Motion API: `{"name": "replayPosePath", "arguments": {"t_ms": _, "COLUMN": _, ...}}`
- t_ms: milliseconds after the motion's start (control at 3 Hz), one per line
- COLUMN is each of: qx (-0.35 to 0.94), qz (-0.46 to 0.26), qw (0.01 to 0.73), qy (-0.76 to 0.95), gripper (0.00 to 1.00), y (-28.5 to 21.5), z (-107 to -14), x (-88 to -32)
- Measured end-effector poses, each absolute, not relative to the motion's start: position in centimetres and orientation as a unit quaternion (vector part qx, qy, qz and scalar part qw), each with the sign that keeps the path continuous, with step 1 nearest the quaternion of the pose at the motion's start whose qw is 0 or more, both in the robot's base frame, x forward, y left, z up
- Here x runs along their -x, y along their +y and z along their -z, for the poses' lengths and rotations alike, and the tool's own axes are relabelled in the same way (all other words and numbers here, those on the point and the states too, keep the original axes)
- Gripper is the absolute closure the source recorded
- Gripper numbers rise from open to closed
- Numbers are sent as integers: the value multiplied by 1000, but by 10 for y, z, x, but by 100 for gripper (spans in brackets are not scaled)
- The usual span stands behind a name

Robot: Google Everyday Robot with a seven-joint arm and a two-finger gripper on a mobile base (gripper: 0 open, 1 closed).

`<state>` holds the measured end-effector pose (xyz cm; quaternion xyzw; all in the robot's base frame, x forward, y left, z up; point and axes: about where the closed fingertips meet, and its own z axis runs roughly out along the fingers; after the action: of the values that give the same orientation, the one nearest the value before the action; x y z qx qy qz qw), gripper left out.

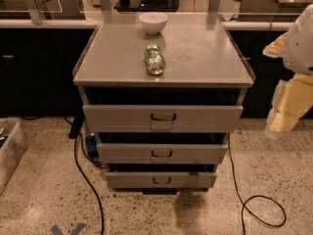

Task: Open bottom drawer

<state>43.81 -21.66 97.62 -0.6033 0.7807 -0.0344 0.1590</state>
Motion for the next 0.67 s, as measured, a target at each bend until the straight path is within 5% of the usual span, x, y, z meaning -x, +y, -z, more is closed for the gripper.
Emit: {"name": "replayPosePath", "arguments": {"t_ms": 667, "qx": 593, "qz": 29, "qw": 160, "qy": 788, "gripper": 0, "y": -219, "z": -964, "x": -438}}
